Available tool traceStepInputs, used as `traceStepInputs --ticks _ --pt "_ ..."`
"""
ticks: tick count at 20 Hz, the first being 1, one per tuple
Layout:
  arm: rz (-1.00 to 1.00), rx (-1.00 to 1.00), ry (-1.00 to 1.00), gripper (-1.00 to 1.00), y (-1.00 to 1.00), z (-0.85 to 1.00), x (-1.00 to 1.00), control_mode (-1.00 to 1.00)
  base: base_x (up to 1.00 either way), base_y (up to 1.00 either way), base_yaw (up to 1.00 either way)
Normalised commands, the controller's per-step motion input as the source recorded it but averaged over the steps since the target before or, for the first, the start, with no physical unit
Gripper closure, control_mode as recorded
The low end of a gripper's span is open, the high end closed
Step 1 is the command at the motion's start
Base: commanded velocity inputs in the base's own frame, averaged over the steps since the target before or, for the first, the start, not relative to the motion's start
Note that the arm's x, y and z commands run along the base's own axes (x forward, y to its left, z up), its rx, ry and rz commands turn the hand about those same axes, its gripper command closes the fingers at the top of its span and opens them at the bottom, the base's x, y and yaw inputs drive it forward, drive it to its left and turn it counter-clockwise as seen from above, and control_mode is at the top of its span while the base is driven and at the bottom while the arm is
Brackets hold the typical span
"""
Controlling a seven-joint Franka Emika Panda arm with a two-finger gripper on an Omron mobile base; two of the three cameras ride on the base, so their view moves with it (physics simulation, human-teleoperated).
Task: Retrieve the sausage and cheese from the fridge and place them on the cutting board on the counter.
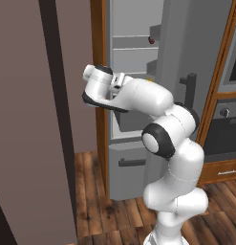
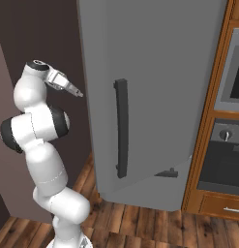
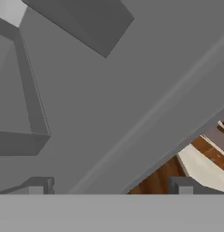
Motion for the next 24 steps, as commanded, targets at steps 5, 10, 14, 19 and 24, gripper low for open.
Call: traceStepInputs --ticks 5,10,14,19,24 --pt "-0.02 0.00 0.14 -1.00 -0.44 0.00 0.21 -1.00 0.00 0.00 0.00" --pt "0.00 0.00 0.06 -1.00 -0.47 -0.06 -0.03 -1.00 0.00 0.00 0.00" --pt "-0.01 0.00 0.01 -1.00 -0.51 -0.02 -0.18 -1.00 0.00 0.00 0.00" --pt "-0.02 0.00 0.00 -1.00 -0.50 0.00 -0.29 -1.00 0.00 0.00 0.00" --pt "-0.06 0.00 0.00 -1.00 -0.42 0.00 -0.81 -1.00 0.00 0.00 0.00"
